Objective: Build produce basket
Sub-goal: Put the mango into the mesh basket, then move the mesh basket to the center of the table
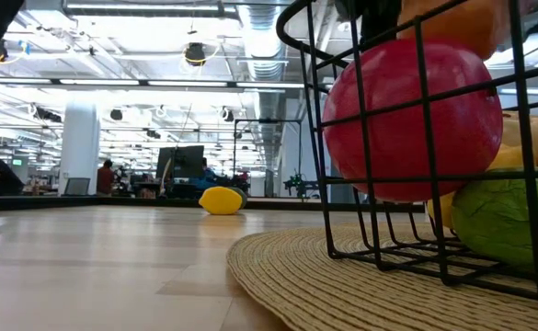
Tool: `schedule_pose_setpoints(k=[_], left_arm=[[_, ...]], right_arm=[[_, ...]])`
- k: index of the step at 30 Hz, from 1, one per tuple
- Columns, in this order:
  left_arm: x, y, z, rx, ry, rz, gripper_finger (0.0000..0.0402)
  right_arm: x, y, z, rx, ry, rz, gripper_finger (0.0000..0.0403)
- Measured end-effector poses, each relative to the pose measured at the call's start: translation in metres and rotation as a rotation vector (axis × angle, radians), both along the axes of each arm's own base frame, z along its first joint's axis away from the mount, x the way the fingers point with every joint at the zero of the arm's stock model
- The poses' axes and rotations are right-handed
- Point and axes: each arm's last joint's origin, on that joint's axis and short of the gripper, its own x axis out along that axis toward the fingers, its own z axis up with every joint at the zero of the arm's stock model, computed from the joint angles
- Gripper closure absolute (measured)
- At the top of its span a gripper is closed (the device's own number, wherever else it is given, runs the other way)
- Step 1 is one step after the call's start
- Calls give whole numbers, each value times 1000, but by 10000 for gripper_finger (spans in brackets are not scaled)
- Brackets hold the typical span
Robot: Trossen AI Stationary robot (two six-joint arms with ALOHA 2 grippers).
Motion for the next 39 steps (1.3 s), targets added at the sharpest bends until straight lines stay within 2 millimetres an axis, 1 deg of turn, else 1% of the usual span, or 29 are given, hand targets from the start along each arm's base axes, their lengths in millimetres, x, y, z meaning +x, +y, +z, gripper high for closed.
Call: schedule_pose_setpoints(k=[8, 18, 20, 23, 25, 28, 30, 32, 35, 39], left_arm=[[2, -1, -5, 10, -5, -6, 220], [3, 0, -5, 15, -11, 4, 217], [3, 0, -5, 18, -7, 2, 181], [2, 1, -6, 27, 0, -2, 108], [2, 3, -5, 29, 5, 2, 67], [4, 7, 6, 34, 15, 14, 25], [5, 12, 15, 59, 24, 42, 10], [6, 18, 29, 99, 28, 75, 8], [3, 29, 59, 198, 25, 137, 14], [-14, 44, 97, 404, 90, 235, 17]], right_arm=[[0, 0, 0, 0, 1, 1, 337], [0, 0, 0, -2, 5, 6, 337], [0, 0, 0, -2, 5, 6, 337], [0, 0, 0, -4, 9, 11, 337], [0, 0, 0, -8, 16, 20, 337], [0, 0, 0, -8, 17, 21, 337], [0, 0, 0, -10, 20, 25, 337], [0, 0, 0, -10, 21, 27, 337], [0, 0, 0, -11, 23, 29, 337], [0, 0, 0, -11, 23, 29, 337]])
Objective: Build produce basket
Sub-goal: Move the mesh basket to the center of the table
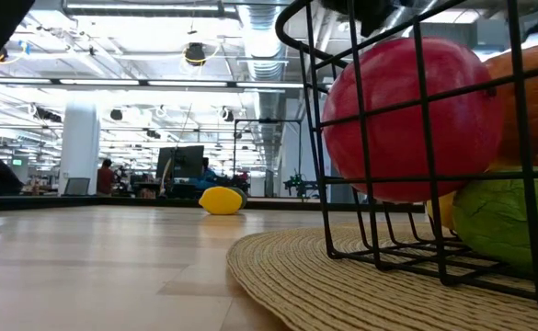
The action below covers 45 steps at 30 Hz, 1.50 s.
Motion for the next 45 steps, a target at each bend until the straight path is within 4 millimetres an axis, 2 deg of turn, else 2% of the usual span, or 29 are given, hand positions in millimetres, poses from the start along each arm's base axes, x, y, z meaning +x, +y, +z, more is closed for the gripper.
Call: schedule_pose_setpoints(k=[3, 9, 11, 14, 16, 19, 22, 25, 27, 29, 32, 37, 42, 45], left_arm=[[-21, 10, 19, 164, 71, 94, 18], [-84, 29, 44, 384, 272, 326, 18], [-93, 33, 53, 405, 222, 409, 18], [-122, 37, 71, 422, 193, 424, 18], [-143, 42, 83, 441, 123, 498, 18], [-176, 50, 90, 430, 101, 547, 18], [-218, 62, 98, 380, 41, 643, 18], [-256, 70, 98, 320, -21, 732, 17], [-279, 76, 96, 285, -57, 775, 17], [-302, 81, 93, 266, -93, 817, 17], [-330, 88, 86, 244, -143, 871, 17], [-362, 96, 75, 234, -211, 909, 17], [-376, 100, 73, 249, -224, 881, 17], [-378, 100, 73, 269, -216, 858, 17]], right_arm=[[1, 2, 0, -1, 2, 9, 337], [-2, 11, 5, -17, -4, 47, 350], [-8, 14, 9, -25, -20, 48, 366], [-21, 25, 19, -4, -95, 57, 394], [-30, 36, 26, 27, -169, 59, 393], [-43, 60, 37, 58, -277, 73, 395], [-54, 89, 46, 106, -378, 109, 399], [-55, 119, 49, 181, -455, 153, 400], [-49, 141, 48, 207, -473, 180, 400], [-38, 164, 41, 229, -472, 188, 401], [-17, 202, 21, 271, -438, 177, 401], [13, 271, -35, 421, -360, 29, 401], [16, 348, -89, 652, -298, -274, 402], [8, 388, -104, 763, -301, -436, 402]])
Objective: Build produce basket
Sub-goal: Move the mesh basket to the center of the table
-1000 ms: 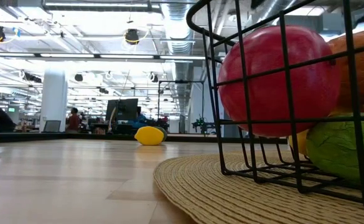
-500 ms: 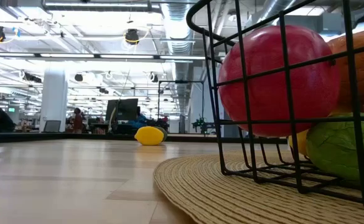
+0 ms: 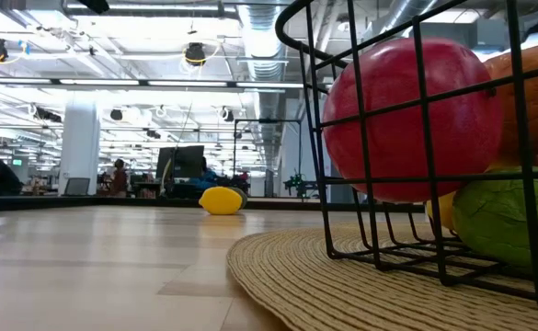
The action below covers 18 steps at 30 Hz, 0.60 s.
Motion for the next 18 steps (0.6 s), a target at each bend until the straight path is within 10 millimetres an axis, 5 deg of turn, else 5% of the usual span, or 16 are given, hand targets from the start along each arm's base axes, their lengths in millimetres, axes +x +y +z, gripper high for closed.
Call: schedule_pose_setpoints(k=[7, 18], left_arm=[[3, -1, 0, 18, 27, -18, 17], [19, -4, 2, 12, -28, -27, 17]], right_arm=[[-19, 60, 8, 183, -57, 14, 402], [-47, 81, 4, 411, 393, 147, 402]])
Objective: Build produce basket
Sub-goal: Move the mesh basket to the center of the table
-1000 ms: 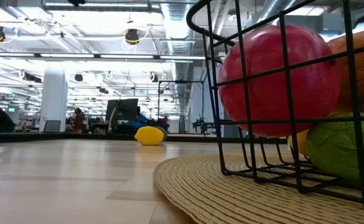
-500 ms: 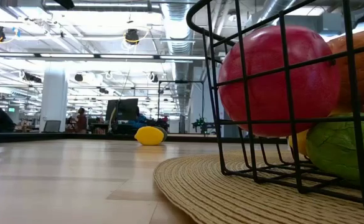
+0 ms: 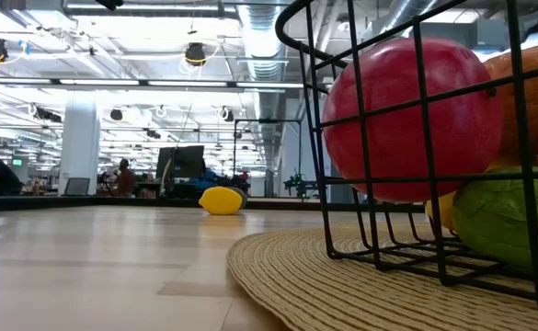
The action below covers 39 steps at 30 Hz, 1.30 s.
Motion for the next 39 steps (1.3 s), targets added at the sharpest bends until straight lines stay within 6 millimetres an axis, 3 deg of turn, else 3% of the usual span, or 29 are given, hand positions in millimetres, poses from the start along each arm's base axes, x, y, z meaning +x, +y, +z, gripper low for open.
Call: schedule_pose_setpoints(k=[7, 17, 21, 28, 39], left_arm=[[8, -2, -2, 10, 27, -7, 17], [14, -3, -4, 24, 70, -25, 17], [15, -3, -4, 33, 86, -38, 17], [14, -3, -4, 39, 98, -45, 17], [14, -3, -4, 43, 103, -49, 17]], right_arm=[[1, 31, -39, -22, 171, 48, 402], [34, 63, -124, -163, 269, 10, 402], [40, 74, -146, -154, 274, 15, 402], [45, 79, -168, -172, 322, 7, 402], [73, 49, -169, -304, 266, -18, 402]])
